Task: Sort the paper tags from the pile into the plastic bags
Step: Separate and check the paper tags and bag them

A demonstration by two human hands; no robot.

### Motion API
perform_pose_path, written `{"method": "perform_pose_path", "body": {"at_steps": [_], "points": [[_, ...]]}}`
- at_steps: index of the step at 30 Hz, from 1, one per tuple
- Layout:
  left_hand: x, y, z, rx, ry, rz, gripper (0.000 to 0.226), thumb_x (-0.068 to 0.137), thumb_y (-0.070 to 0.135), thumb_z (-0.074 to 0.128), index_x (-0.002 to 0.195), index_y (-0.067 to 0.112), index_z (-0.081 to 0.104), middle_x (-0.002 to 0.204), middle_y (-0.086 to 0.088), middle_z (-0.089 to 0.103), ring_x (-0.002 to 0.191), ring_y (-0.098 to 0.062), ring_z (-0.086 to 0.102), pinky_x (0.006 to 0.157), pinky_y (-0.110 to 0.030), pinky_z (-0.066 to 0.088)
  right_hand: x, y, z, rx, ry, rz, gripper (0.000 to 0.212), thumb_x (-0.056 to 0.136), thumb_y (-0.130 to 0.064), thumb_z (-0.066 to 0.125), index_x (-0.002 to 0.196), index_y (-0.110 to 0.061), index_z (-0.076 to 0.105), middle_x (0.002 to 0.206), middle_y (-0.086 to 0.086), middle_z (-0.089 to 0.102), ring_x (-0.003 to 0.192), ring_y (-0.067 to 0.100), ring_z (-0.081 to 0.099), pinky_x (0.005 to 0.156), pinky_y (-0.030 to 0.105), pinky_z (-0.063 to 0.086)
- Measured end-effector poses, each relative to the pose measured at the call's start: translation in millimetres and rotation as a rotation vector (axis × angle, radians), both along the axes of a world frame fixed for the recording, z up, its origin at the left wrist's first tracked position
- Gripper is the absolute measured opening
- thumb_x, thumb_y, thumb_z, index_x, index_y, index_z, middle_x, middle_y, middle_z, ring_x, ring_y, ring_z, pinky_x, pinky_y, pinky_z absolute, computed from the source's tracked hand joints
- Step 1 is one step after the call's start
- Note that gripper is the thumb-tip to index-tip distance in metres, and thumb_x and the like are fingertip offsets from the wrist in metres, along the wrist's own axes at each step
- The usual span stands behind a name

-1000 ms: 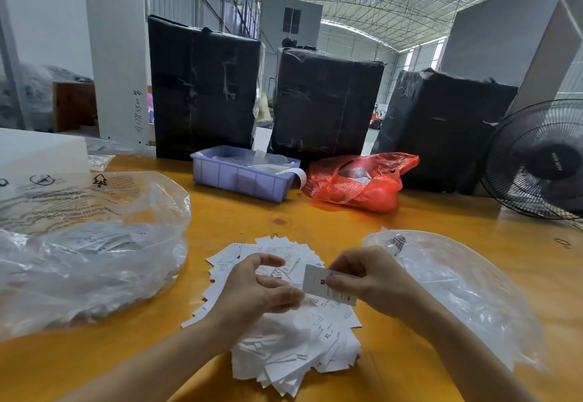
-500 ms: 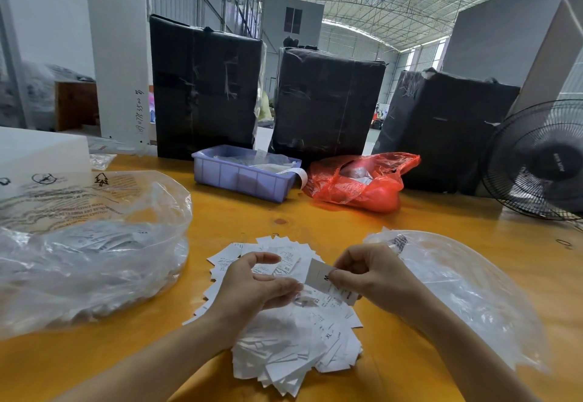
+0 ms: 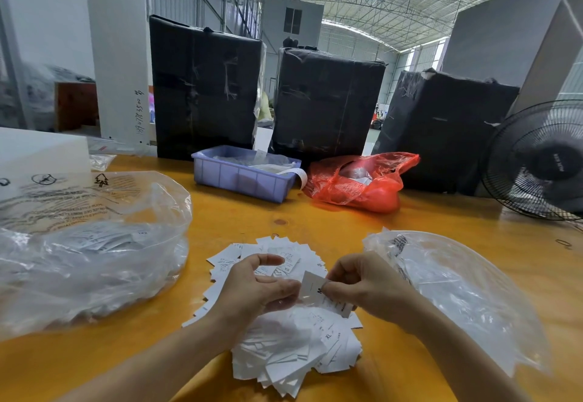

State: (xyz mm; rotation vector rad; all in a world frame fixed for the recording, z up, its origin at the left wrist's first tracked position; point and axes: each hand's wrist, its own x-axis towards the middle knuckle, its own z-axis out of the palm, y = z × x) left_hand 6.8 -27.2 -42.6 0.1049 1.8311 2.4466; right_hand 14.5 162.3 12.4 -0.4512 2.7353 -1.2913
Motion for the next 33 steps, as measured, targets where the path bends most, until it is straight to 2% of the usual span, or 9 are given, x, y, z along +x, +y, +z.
{"method": "perform_pose_path", "body": {"at_steps": [4,9,11,14,18,22,26,30,33], "points": [[1.4,0.0,0.4,-0.031,0.046,0.004,0.060,0.053,0.009,0.079,0.108,0.008,0.053,0.082,-0.023,0.072,0.077,-0.029,0.072,0.061,-0.027,0.057,-0.9,0.6,-1.7,-0.002,-0.146,0.041,0.011,0.083,-0.014,0.071,0.083,-0.003,0.070,0.071,0.007,0.068,0.062,0.012,0.061,0.054,0.020,0.046],[4.5,1.3,2.7,-0.009,0.091,0.011,0.059,0.057,0.008,0.080,0.109,0.007,0.051,0.081,-0.019,0.073,0.078,-0.026,0.072,0.062,-0.023,0.056,-0.5,2.3,-2.2,-0.007,-0.252,0.079,0.009,0.082,-0.016,0.072,0.083,-0.007,0.070,0.072,0.004,0.069,0.058,0.007,0.062,0.050,0.016,0.044],[4.8,1.8,2.9,0.008,0.089,0.016,0.058,0.059,0.007,0.079,0.109,0.007,0.050,0.082,-0.019,0.073,0.079,-0.027,0.072,0.061,-0.023,0.056,-0.2,-0.1,-3.4,-0.020,-0.251,0.084,0.009,0.082,-0.015,0.073,0.082,-0.007,0.070,0.072,0.005,0.069,0.060,0.008,0.063,0.052,0.017,0.046],[6.2,4.0,0.1,-0.040,0.086,0.000,0.053,0.064,0.005,0.078,0.109,0.008,0.051,0.081,-0.018,0.073,0.077,-0.027,0.072,0.060,-0.025,0.056,0.8,-4.5,-3.2,-0.070,-0.230,0.089,0.015,0.079,-0.014,0.075,0.089,-0.005,0.067,0.072,0.008,0.068,0.066,0.016,0.063,0.063,0.028,0.051],[8.0,7.3,-6.1,-0.137,0.086,-0.044,0.046,0.071,-0.002,0.077,0.109,0.010,0.052,0.078,-0.019,0.073,0.074,-0.028,0.072,0.060,-0.027,0.055,2.2,-6.4,-3.2,-0.008,-0.153,0.078,0.038,0.074,-0.013,0.080,0.103,-0.013,0.055,0.061,-0.003,0.064,0.059,0.013,0.060,0.059,0.030,0.044],[8.6,8.9,-3.3,-0.139,0.116,-0.032,0.048,0.066,0.004,0.079,0.106,0.010,0.055,0.079,-0.016,0.074,0.074,-0.025,0.072,0.060,-0.025,0.053,1.0,-9.1,-4.6,-0.043,-0.066,0.047,0.053,0.070,-0.015,0.083,0.111,-0.019,0.049,0.068,0.004,0.066,0.064,0.017,0.061,0.062,0.034,0.045],[3.8,4.9,0.8,0.008,0.072,0.100,0.046,0.055,0.013,0.077,0.098,0.007,0.062,0.082,-0.013,0.074,0.077,-0.023,0.072,0.061,-0.023,0.055,0.0,-9.5,-5.6,-0.242,0.007,-0.077,0.036,0.074,-0.006,0.078,0.103,-0.011,0.057,0.070,0.011,0.069,0.057,0.014,0.065,0.055,0.022,0.049],[4.2,4.4,-1.3,-0.105,0.018,0.025,0.020,0.065,0.006,0.080,0.083,0.007,0.073,0.080,-0.010,0.074,0.069,-0.014,0.070,0.055,-0.017,0.051,-0.1,-13.5,-10.7,-0.318,0.191,-0.160,0.011,0.078,-0.003,0.074,0.085,-0.008,0.066,0.067,0.006,0.072,0.054,0.010,0.063,0.054,0.020,0.050],[5.8,7.0,-3.3,-0.169,-0.002,-0.003,0.012,0.071,0.002,0.077,0.081,0.006,0.072,0.078,-0.012,0.074,0.070,-0.019,0.072,0.055,-0.021,0.054,1.1,-17.9,-13.7,-0.289,0.253,-0.150,0.011,0.079,-0.003,0.072,0.079,-0.013,0.069,0.070,0.005,0.072,0.056,0.010,0.064,0.056,0.022,0.054]]}}
